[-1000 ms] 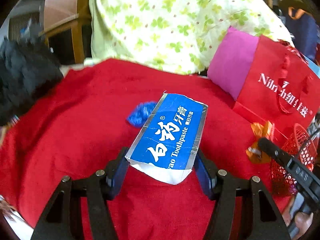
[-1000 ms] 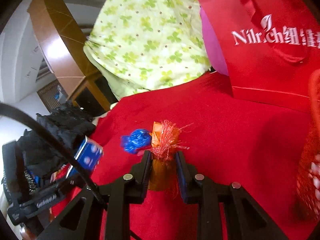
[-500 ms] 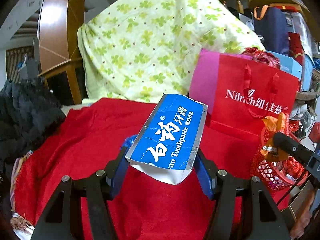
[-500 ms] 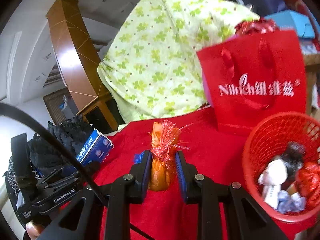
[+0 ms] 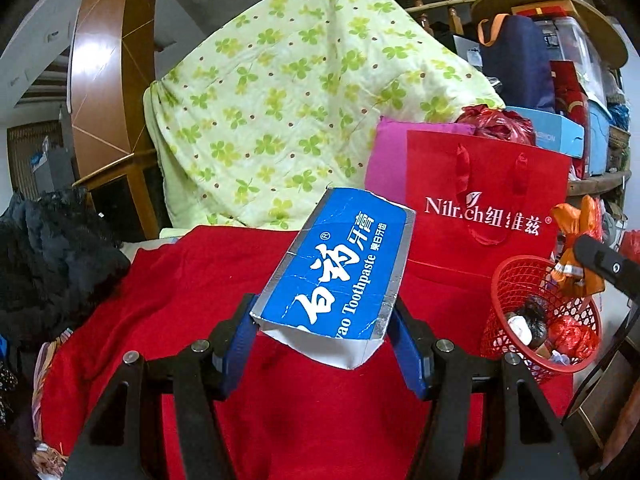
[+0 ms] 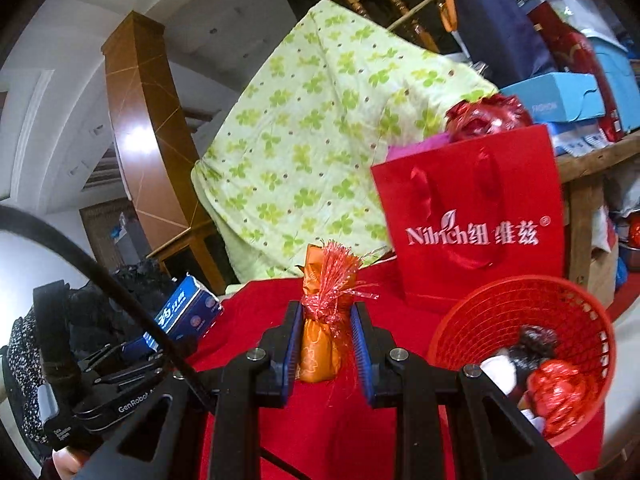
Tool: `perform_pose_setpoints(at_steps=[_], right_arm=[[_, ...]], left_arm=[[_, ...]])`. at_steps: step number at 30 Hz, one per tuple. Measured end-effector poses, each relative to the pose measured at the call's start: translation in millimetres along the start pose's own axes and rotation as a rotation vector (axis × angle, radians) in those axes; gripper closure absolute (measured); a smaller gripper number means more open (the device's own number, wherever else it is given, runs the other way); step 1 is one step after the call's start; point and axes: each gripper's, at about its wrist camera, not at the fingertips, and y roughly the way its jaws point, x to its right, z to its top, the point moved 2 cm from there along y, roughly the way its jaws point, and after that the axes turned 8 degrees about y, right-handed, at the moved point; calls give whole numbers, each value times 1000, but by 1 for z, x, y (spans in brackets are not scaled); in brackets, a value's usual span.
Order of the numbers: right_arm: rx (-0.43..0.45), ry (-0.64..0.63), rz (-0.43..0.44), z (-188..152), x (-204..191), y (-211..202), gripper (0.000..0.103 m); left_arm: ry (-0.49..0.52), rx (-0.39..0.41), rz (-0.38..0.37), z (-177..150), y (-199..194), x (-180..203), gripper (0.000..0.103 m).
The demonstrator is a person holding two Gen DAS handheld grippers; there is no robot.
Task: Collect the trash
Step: 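Carry the toothpaste box and orange wrapper in both tools above the red basket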
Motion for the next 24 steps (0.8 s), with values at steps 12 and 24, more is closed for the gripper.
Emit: perform_pose_setpoints(at_steps=[12,24], right_arm=[[49,16,-36,10,23,-25,77],[60,31,-44,13,32,-32,77]], left_arm=[[40,9,-15,5,-6,22,38],[73,13,-30,9,-9,36,38]])
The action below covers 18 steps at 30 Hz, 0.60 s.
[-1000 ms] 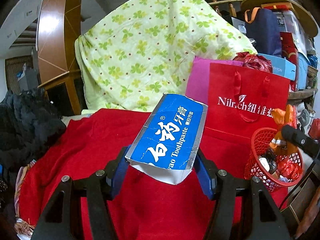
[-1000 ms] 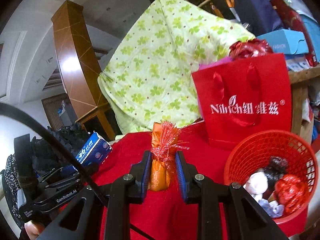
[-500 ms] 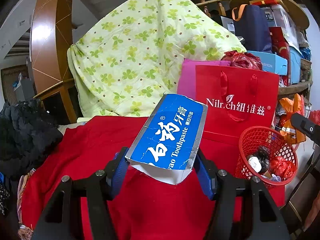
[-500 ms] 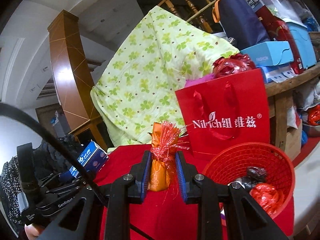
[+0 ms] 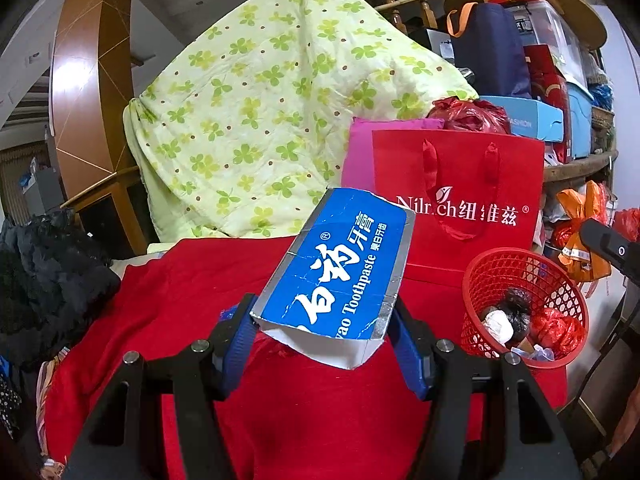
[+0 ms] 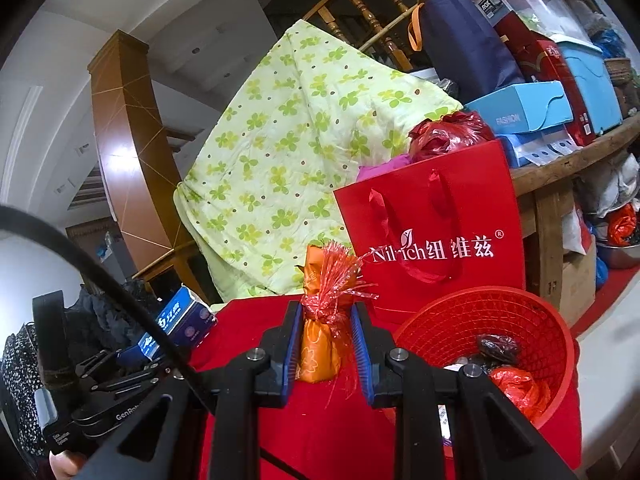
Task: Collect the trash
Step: 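Carry the toothpaste box and orange wrapper in both tools above the red basket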
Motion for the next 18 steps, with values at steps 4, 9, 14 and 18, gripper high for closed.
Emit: perform_pose_setpoints(at_steps=[4,9,14,18], right_arm=[[1,10,0,-1,4,-3,77],[5,24,-3,0,11,-6,77],[7,35,-11,2,17,-8,77],[9,45,-13,3,21,-10,77]], left_arm=[[10,-1,-6,1,0,5,38],[21,-2,-12,3,0,10,38],[33,-4,-18,3,1,14,38],[42,-6,-24,4,2,20,38]])
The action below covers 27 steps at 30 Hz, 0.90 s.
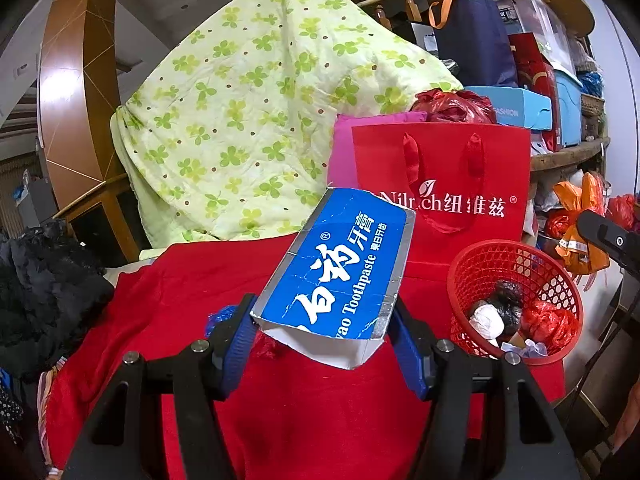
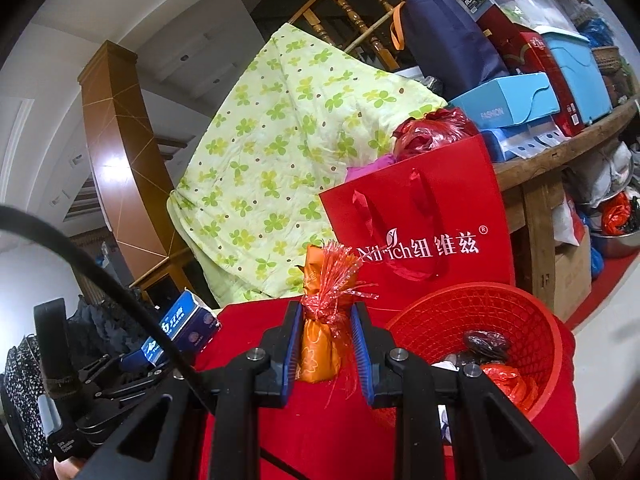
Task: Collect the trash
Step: 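Carry the toothpaste box and orange wrapper in both tools above the red basket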
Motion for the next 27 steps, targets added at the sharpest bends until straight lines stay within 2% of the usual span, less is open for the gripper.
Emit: perform_pose_setpoints(at_steps=[27], right_arm=[[10,40,-15,3,22,-10,76]], left_arm=[[60,-3,-34,6,3,32,38]])
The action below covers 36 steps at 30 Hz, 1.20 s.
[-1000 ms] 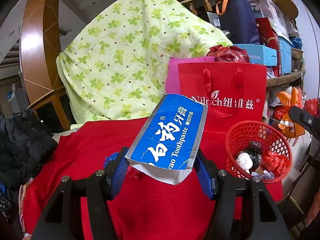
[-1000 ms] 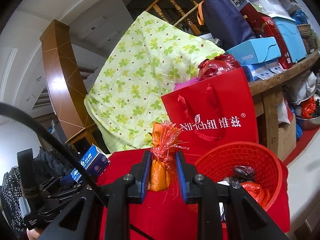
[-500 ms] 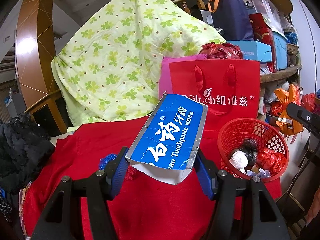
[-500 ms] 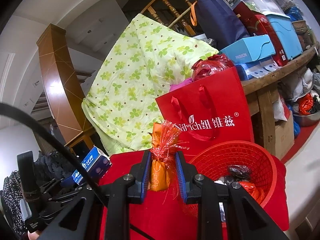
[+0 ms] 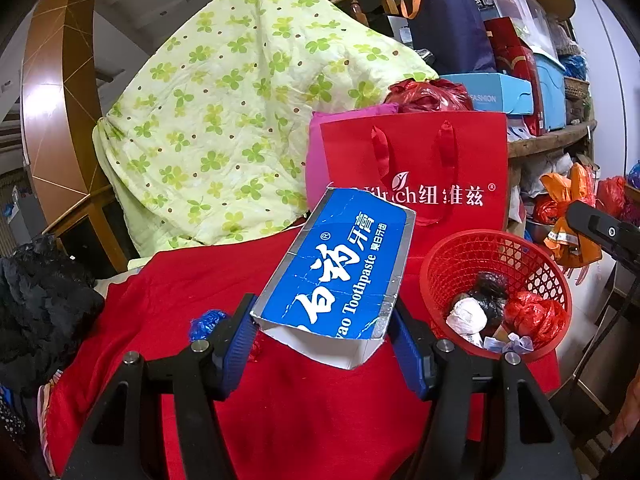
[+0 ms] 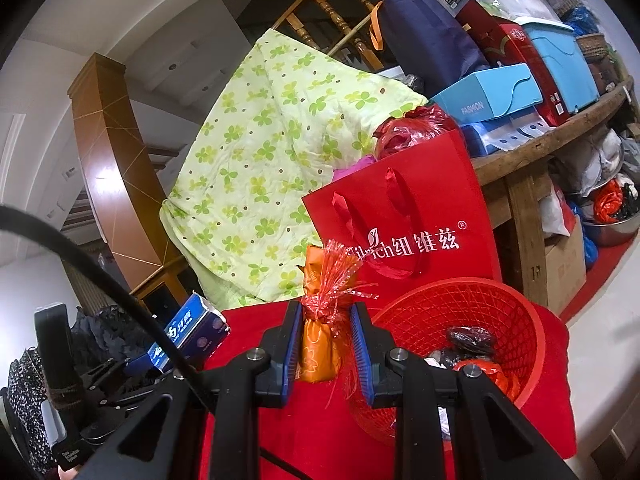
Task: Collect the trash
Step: 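Carry the toothpaste box and orange wrapper in both tools above the red basket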
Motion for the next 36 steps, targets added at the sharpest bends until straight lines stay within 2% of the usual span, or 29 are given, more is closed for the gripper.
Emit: perform_pose_setpoints(at_steps=[36], right_arm=[[-14,79,-12,-1,26,-3,76]], left_arm=[[62,-14,-45,-1,6,30,38]])
